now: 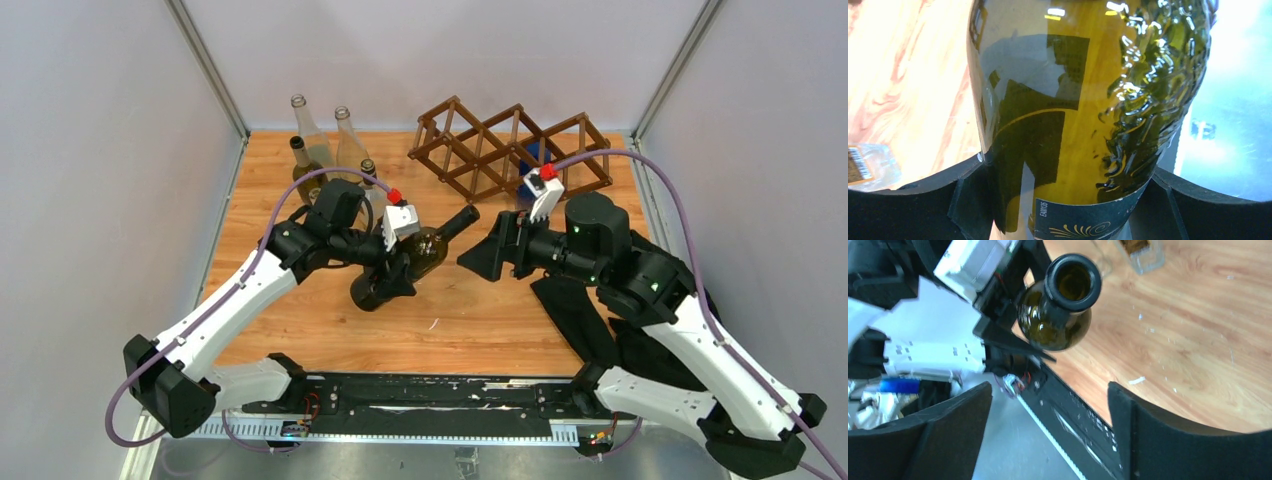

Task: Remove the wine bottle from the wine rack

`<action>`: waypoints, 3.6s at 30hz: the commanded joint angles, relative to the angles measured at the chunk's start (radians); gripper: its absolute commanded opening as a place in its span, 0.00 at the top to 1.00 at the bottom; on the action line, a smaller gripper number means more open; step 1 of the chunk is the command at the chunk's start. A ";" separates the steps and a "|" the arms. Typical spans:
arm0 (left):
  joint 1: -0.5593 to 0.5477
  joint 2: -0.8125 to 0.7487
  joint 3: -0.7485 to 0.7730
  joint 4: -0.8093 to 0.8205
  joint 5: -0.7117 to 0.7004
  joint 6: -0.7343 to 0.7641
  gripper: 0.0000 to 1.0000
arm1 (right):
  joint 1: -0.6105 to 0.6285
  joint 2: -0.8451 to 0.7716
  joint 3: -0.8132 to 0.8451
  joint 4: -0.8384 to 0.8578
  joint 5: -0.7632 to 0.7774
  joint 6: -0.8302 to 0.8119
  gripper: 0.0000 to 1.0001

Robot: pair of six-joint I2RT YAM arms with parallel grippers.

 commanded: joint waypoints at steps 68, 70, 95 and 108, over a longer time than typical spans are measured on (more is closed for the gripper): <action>0.423 0.037 0.526 -0.410 -0.276 -0.025 0.00 | -0.051 0.891 0.496 0.561 0.470 -0.572 1.00; 0.421 0.041 0.524 -0.410 -0.270 -0.024 0.00 | -0.061 0.896 0.489 0.574 0.464 -0.564 1.00; 0.421 0.026 0.506 -0.404 -0.248 -0.006 0.00 | -0.076 0.819 0.457 0.443 0.519 -0.530 0.11; 0.421 0.047 0.538 -0.388 -0.240 -0.018 0.00 | -0.232 0.475 0.221 0.137 0.559 -0.338 0.06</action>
